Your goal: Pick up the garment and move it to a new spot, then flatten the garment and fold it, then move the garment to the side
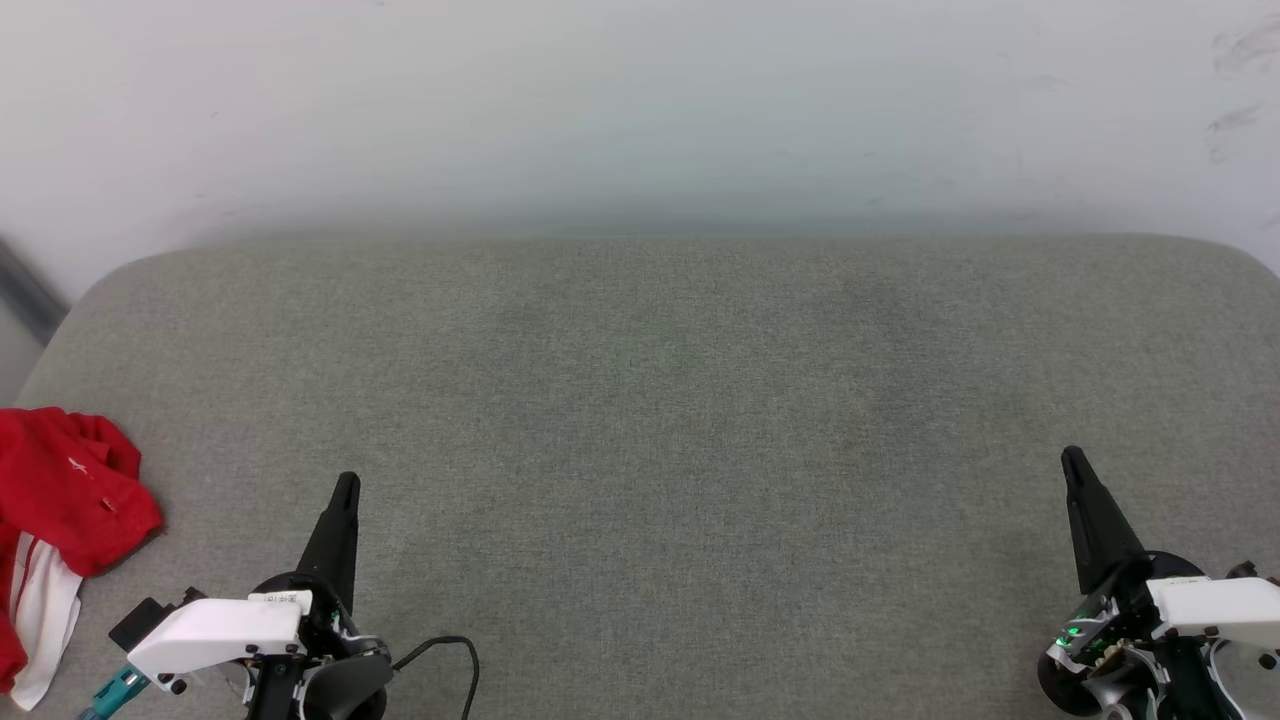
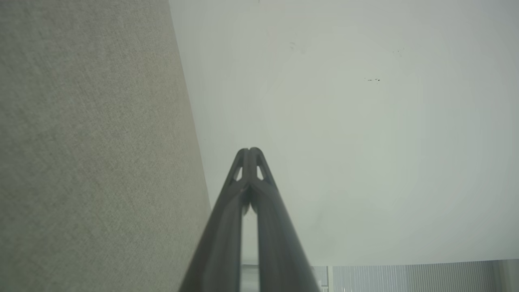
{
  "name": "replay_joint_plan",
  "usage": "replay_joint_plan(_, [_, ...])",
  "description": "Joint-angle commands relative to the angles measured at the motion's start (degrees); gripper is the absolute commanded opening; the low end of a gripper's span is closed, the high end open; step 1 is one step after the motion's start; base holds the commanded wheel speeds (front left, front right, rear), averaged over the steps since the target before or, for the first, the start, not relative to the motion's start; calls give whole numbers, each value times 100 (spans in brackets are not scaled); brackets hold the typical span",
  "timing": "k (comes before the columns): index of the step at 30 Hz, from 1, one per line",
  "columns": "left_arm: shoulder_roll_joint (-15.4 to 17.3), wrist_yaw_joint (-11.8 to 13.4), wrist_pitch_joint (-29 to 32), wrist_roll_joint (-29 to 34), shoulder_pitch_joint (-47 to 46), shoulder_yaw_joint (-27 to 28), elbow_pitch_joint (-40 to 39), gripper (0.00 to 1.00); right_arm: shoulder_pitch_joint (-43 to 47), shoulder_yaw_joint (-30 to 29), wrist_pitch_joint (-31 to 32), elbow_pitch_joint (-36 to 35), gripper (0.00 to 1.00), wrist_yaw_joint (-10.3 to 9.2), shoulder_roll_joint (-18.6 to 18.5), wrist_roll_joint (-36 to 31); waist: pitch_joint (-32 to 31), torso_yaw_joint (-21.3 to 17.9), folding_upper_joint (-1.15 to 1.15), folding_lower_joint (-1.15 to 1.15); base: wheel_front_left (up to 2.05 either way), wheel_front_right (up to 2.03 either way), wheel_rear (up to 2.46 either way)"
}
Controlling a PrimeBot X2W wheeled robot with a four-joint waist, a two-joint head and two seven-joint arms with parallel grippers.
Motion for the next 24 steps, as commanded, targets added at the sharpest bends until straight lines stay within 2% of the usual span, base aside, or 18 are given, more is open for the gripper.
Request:
replay_joint_plan(1, [-6,-22,9,1,-30,11,2,0,-65,-5,5,7,0,-2,24,-34,0,0,0,0,0,0,0])
replay_joint_plan(20, [-1,1,-2,-1,5,-6,14,0,9,1,-3,11,0,0,0,0,0,0,0,0,0,0,0])
replay_joint_plan(21, [-4,1,-5,-1,25,-16,52,100,38,5,-4,48,100,0,1,-1,0,0,0,0,0,0,0])
replay_joint_plan(24, [-13,2,-55,-1,53,-101,70,100,102,22,-55,50,100,-1,4,-18,2,-1,0,0,0,0,0])
